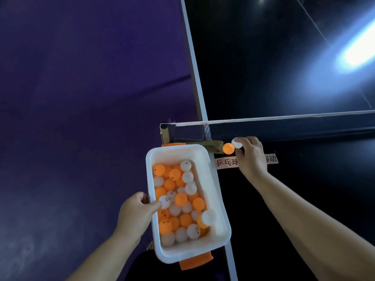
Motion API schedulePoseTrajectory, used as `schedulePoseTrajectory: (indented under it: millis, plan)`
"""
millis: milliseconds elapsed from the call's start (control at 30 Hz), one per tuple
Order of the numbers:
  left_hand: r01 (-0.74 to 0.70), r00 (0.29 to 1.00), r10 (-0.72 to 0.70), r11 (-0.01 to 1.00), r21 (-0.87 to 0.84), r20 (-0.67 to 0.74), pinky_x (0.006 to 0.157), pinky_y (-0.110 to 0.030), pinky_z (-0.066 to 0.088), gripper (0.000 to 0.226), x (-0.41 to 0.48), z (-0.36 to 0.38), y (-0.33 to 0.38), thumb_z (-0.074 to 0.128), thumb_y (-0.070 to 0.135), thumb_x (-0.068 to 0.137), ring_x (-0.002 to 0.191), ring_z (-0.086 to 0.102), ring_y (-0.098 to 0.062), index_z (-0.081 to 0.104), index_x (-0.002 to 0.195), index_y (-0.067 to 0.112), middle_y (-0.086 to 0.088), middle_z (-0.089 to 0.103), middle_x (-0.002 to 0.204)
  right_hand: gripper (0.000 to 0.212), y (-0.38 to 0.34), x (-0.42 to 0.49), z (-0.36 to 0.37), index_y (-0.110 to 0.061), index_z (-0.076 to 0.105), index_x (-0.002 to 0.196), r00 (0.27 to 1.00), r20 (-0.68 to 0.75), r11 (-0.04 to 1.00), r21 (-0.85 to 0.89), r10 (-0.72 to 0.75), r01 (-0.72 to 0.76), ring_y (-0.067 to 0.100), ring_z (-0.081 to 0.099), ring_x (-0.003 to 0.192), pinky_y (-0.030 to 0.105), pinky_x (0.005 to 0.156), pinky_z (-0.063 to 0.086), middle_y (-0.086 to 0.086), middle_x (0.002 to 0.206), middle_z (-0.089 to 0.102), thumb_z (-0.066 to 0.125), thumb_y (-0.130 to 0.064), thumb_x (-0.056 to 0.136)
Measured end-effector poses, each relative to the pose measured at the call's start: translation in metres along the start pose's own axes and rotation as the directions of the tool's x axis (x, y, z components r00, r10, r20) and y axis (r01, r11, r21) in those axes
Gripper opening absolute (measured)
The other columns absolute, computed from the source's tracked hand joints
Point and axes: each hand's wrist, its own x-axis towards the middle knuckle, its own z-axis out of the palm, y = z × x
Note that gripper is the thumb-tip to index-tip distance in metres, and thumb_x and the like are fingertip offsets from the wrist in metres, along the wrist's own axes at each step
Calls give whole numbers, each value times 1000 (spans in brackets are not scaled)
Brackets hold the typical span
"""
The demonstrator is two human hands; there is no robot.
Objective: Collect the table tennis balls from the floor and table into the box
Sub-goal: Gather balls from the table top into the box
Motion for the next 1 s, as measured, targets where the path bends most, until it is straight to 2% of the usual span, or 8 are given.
schedulePoseTrajectory:
  millis: [100,233,467,567,667,767,867,1000]
  plan:
    - [10,1000,-10,1000,9,-17,48,-25,28,35,1,-2,-1,70,10,74,48,35,-11,39,56,13,6,40,49,53,4,24,5,-29,45,136,992,124,986,-165,31,-10,21,37,120,33,87,43,1,130,42,48,-4,90]
    - [33,999,-33,999,-4,-11,48,-26,30,34,4,-5,-4,70,10,74,48,37,-10,41,56,14,7,42,47,44,7,30,11,-25,48,131,986,167,962,-274,27,20,25,40,118,37,87,44,6,129,42,54,-10,90]
    - [40,999,-40,999,17,1,48,-23,32,27,8,-7,-4,70,13,75,50,42,-9,47,59,13,5,49,53,16,12,22,5,-11,50,100,953,-26,953,27,303,-302,26,51,86,35,71,38,10,109,54,43,-24,95]
    - [40,999,-40,999,21,16,49,-25,34,25,9,-8,-6,70,13,74,51,45,-10,49,60,13,4,51,54,27,2,15,5,-16,50,93,974,-108,980,0,198,-200,23,53,73,33,63,36,6,91,62,39,-40,97]
    - [45,999,-45,999,22,22,49,-25,35,24,10,-9,-7,70,13,74,52,46,-11,50,61,12,3,53,55,34,-8,6,12,-24,48,111,997,36,978,-197,72,-63,21,57,71,30,61,41,-2,85,62,43,-52,93]
    - [54,998,-54,998,17,30,51,-28,38,19,11,-13,-8,70,13,72,55,50,-13,53,63,10,0,57,59,38,-11,-2,17,-27,44,116,981,146,938,-340,127,-70,21,53,69,29,60,37,-3,80,57,50,-53,89]
    - [50,998,-51,999,22,43,54,-30,40,17,11,-17,-9,71,15,71,58,52,-15,56,67,7,-4,60,63,37,-22,-16,8,-21,49,107,980,77,973,-149,186,-173,20,54,67,30,59,35,0,79,61,50,-52,88]
    - [52,996,-55,998,39,70,57,-35,46,17,11,-23,-9,71,17,72,62,58,-20,58,72,7,-6,65,69,46,-56,-53,-16,-14,56,99,982,-191,962,263,-16,67,22,56,74,31,66,37,-1,80,59,44,-55,83]
